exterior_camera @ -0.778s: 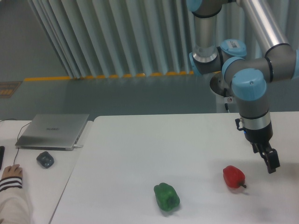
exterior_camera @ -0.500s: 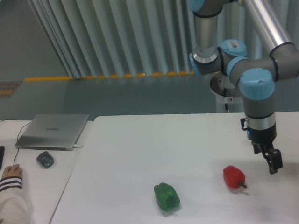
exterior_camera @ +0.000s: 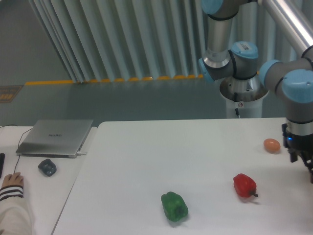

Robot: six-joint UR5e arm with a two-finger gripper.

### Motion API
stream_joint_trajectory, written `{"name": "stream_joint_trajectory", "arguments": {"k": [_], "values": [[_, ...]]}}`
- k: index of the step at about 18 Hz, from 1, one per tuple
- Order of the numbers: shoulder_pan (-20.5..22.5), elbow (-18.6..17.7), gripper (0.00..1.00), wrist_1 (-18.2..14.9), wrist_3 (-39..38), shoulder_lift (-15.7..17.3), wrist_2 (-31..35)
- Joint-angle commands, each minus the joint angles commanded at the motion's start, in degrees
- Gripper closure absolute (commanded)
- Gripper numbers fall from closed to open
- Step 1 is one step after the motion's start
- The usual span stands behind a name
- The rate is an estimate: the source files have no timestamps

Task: Place the triangular bread on the table

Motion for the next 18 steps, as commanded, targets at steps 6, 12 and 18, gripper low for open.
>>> {"name": "stream_joint_trajectory", "arguments": {"k": [6, 12, 18], "values": [[2.0, -0.4, 0.0, 0.2, 6.3, 0.0, -0.7], [5.5, 0.0, 0.0, 0.5, 10.6, -0.4, -0.5], [8.5, 3.8, 0.0, 3.4, 7.4, -2.6, -0.4]]}}
